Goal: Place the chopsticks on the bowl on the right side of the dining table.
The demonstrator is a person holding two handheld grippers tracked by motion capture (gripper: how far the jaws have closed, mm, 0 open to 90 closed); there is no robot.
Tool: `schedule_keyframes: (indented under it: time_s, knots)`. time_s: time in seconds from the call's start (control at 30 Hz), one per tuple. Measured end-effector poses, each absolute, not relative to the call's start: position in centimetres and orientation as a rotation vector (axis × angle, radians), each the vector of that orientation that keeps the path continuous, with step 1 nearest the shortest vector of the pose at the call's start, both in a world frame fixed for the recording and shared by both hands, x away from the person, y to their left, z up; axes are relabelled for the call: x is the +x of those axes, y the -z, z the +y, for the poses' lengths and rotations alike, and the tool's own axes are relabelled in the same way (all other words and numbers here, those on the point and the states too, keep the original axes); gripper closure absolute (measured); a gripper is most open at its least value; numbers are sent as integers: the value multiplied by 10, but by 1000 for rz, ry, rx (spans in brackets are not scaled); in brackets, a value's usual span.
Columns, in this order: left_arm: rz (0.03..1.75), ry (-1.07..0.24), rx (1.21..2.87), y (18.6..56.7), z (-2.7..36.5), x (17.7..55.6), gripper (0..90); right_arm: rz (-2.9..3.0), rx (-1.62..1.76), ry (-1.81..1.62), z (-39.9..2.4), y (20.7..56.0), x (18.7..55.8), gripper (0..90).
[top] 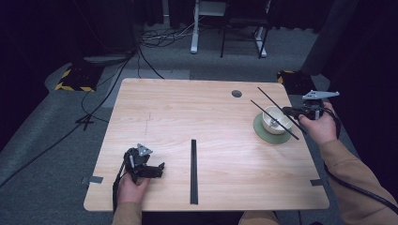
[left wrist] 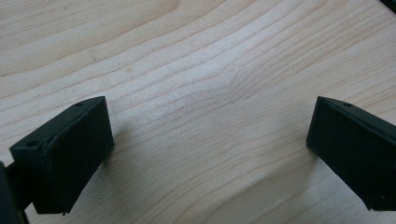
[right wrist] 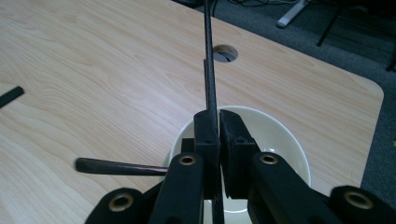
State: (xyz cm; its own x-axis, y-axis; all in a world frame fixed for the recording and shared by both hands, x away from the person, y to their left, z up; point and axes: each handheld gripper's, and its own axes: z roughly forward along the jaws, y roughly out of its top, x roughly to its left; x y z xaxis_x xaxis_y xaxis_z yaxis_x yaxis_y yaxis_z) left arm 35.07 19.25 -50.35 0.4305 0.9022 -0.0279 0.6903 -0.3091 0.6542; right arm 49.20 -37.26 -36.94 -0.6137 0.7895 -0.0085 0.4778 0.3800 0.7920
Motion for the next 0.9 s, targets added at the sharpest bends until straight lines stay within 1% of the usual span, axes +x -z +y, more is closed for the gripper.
schedule_keyframes:
  time_s: [0.23,0.53,0.9]
  knots:
    - [1338,-463,2095,503,192,351,6,2268,1133,-1075,-380,386,502,869]
    - [1335,-466,2096,503,193,351,6,2301,1157,-1035,-379,403,509,868]
    - [1336,-464,2095,503,193,351,6,2309,1171,-1013,-381,415,514,868]
